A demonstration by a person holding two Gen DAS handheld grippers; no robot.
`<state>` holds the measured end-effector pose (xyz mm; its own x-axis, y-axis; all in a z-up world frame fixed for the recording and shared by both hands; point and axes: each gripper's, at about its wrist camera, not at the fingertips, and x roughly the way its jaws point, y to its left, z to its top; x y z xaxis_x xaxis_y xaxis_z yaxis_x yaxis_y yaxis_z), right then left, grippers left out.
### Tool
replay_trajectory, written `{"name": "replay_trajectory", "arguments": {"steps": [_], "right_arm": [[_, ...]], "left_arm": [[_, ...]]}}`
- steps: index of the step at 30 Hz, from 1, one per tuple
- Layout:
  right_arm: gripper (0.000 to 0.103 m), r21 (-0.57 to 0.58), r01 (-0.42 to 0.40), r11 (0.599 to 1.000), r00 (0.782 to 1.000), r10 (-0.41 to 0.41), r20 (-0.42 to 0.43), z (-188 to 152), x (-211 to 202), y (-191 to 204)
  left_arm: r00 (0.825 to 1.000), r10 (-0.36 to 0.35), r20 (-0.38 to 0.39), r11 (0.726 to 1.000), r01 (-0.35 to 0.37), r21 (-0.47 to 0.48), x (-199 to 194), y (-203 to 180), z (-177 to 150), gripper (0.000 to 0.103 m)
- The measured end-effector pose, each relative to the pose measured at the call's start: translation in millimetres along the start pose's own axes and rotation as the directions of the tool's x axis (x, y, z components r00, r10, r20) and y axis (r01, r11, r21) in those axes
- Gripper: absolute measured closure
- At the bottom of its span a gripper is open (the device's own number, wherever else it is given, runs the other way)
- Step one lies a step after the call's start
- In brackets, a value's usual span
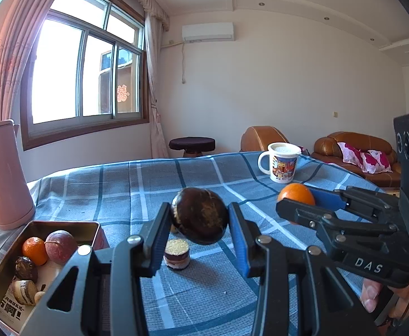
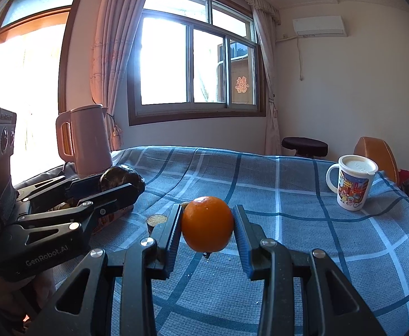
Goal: Organize fruits
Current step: 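Lift the brown fruit and small orange and carry both over the tin box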
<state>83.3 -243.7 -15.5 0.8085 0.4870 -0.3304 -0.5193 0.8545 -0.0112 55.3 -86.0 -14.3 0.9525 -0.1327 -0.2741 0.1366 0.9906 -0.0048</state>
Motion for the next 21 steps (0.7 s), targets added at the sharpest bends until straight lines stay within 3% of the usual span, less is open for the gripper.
{"name": "replay_trajectory", "arguments": {"steps": [21], "right_arm": [[0.065, -0.027, -0.026, 0.999, 1.000, 0.026, -0.004, 2.8, 9.7, 17.8]], "left_arm": [[1.000, 0.021, -0.009, 1.000, -0.021, -0.020, -10.0, 12.2, -2.9, 0.060]]}}
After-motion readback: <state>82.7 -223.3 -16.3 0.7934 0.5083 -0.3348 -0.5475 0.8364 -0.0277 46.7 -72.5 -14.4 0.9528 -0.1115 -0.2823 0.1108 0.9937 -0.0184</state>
